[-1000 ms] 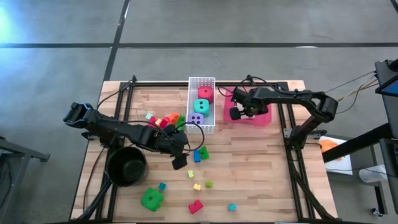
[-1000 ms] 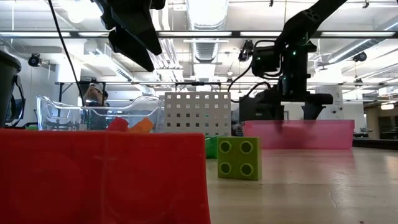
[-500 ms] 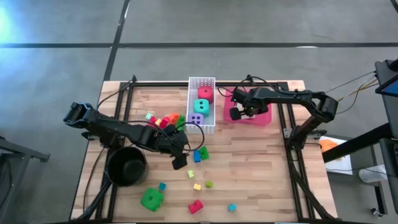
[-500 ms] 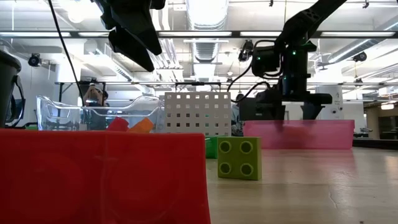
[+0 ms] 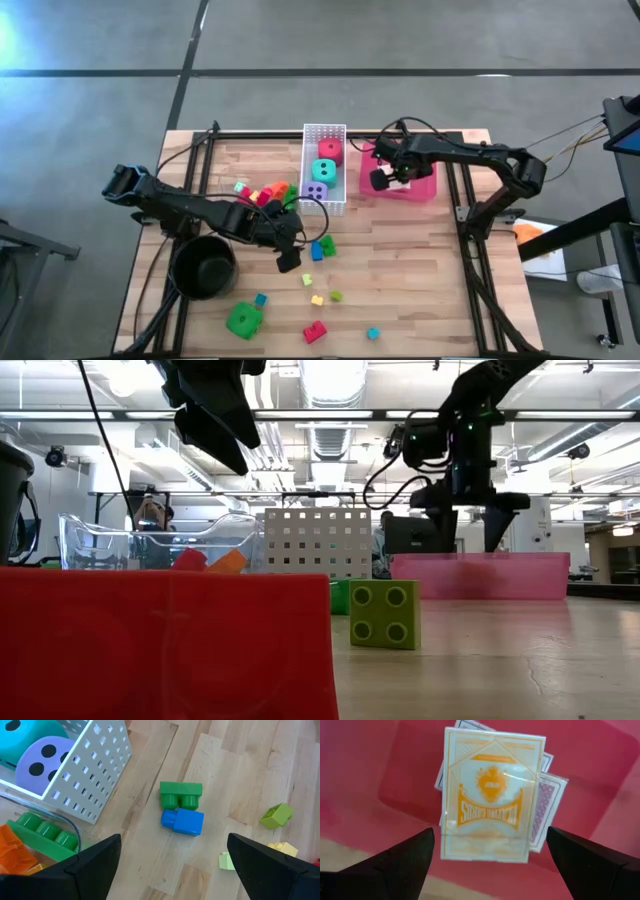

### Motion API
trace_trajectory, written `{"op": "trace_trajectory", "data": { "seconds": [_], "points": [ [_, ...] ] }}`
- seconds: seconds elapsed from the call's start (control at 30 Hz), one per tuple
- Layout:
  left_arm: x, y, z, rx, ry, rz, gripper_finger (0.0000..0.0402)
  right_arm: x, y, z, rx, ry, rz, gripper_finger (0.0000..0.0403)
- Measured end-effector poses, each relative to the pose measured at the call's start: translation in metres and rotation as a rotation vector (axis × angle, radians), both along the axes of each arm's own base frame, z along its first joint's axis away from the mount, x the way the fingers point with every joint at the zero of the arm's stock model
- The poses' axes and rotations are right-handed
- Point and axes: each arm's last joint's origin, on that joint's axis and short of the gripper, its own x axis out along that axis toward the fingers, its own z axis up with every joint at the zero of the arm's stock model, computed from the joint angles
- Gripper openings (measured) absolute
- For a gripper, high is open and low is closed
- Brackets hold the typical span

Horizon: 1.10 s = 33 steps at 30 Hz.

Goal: Pick & Place Toys
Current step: Put the light blue game piece into the transparent bin

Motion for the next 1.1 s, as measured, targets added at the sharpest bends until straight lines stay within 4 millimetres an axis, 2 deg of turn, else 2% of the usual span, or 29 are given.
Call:
{"op": "trace_trajectory", "data": {
  "seconds": [0.23,0.37,0.47,0.6,0.77,1.0,1.1],
  "points": [
    [0.0,0.0,0.0,0.0,0.0,0.0,0.0365,0.004,0.017,0.015,0.174,-0.005,0.075,0.0376],
    [0.0,0.0,0.0,0.0,0.0,0.0,0.0365,0.012,0.033,0.021,0.16,-0.012,0.161,0.0376],
    [0.0,0.0,0.0,0.0,0.0,0.0,0.0365,0.018,0.048,0.024,0.09,0.024,0.301,0.0376],
    [0.0,0.0,0.0,0.0,0.0,0.0,0.0365,0.026,0.074,0.031,0.02,0.068,0.451,0.0376],
    [0.0,0.0,0.0,0.0,0.0,-0.001,0.0365,0.03,0.112,0.042,-0.018,0.098,0.519,0.0376],
    [0.0,0.0,0.0,0.0,0.0,0.0,0.0365,0.036,0.169,0.058,-0.259,0.072,0.742,0.0376],
    [0.0,0.0,0.0,0.0,0.0,0.0,0.0365,0.036,0.193,0.071,-0.303,0.032,0.87,0.0376]
  ]
}}
